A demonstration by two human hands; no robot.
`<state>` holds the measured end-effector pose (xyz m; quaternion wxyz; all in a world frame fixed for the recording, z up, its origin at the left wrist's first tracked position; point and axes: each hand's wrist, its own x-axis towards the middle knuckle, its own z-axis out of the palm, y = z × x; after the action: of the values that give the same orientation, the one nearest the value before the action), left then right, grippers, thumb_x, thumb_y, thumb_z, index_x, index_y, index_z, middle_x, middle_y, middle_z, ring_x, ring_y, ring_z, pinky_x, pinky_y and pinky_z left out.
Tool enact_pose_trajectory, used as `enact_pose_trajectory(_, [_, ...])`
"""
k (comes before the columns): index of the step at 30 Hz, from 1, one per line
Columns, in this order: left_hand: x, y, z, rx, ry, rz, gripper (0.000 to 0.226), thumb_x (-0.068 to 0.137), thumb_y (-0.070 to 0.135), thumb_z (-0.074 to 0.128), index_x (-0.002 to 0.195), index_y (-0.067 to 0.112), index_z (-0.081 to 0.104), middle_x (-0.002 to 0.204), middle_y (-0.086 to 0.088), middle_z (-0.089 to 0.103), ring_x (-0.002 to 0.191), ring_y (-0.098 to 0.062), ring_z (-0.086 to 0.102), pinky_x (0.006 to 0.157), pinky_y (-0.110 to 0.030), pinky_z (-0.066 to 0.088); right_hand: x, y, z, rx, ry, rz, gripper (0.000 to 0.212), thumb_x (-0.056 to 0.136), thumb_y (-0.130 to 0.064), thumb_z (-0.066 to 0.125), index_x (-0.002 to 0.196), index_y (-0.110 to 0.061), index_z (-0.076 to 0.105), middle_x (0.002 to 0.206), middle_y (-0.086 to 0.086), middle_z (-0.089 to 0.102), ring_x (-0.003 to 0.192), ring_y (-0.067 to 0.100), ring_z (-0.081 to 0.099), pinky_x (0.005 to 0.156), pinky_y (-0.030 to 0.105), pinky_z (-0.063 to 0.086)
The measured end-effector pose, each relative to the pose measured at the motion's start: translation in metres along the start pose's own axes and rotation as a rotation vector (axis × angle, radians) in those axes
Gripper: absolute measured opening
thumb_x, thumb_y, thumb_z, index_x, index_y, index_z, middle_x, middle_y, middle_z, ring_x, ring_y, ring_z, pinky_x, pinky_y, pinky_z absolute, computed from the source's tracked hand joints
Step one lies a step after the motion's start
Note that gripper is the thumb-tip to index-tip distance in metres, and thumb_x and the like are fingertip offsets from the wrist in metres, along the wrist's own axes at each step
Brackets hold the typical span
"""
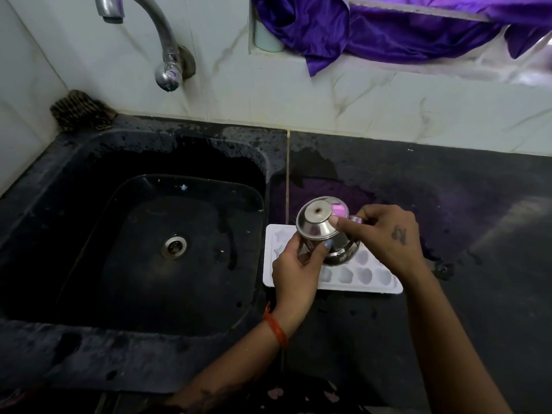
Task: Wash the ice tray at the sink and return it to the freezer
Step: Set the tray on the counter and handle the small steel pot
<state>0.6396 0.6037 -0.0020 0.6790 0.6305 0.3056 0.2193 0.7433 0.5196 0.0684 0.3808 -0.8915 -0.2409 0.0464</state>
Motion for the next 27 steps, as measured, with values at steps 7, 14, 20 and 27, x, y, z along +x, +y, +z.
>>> enact_pose_trajectory(7, [-0.008, 0.005, 0.023, -0.061, 0.008, -0.013, 0.029, 0.087, 0.024, 0.066, 0.116, 0.018, 0.064, 0.102, 0.01, 0.071, 0.098, 0.002, 0.065, 0.084, -0.013, 0.049, 0.009, 0.008, -0.016, -0.039, -0.047, -0.068, 0.047, 0.07, -0.05, 0.072, 0.05, -0.011, 0.057, 0.047, 0.002, 0.056, 0.046, 0.009, 0.047, 0.05, 0.025, 0.037])
enact_pose_trajectory(14, [-0.016, 0.002, 0.043, -0.029, 0.052, -0.036, 0.031, 0.088, 0.031, 0.064, 0.116, 0.019, 0.064, 0.104, 0.005, 0.072, 0.097, -0.007, 0.067, 0.092, -0.033, 0.052, 0.011, 0.015, -0.028, -0.158, -0.091, -0.114, 0.047, 0.072, -0.053, 0.069, 0.05, -0.014, 0.056, 0.045, -0.002, 0.052, 0.047, 0.012, 0.049, 0.05, 0.025, 0.035])
enact_pose_trajectory(20, [-0.019, 0.001, 0.055, -0.075, 0.065, -0.078, 0.027, 0.09, 0.029, 0.061, 0.115, 0.019, 0.064, 0.106, 0.003, 0.072, 0.101, -0.01, 0.067, 0.094, -0.04, 0.052, 0.013, 0.011, -0.035, -0.297, -0.095, -0.179, 0.047, 0.074, -0.054, 0.067, 0.056, -0.012, 0.06, 0.052, 0.002, 0.059, 0.055, 0.018, 0.057, 0.052, 0.024, 0.037])
enact_pose_trajectory(27, [-0.018, -0.001, 0.06, -0.081, 0.062, -0.088, 0.028, 0.09, 0.033, 0.06, 0.112, 0.018, 0.065, 0.104, 0.003, 0.072, 0.1, -0.011, 0.067, 0.094, -0.04, 0.052, 0.014, 0.01, -0.037, -0.339, -0.077, -0.178, 0.049, 0.075, -0.056, 0.065, 0.061, -0.01, 0.063, 0.055, 0.004, 0.06, 0.058, 0.02, 0.059, 0.057, 0.03, 0.046])
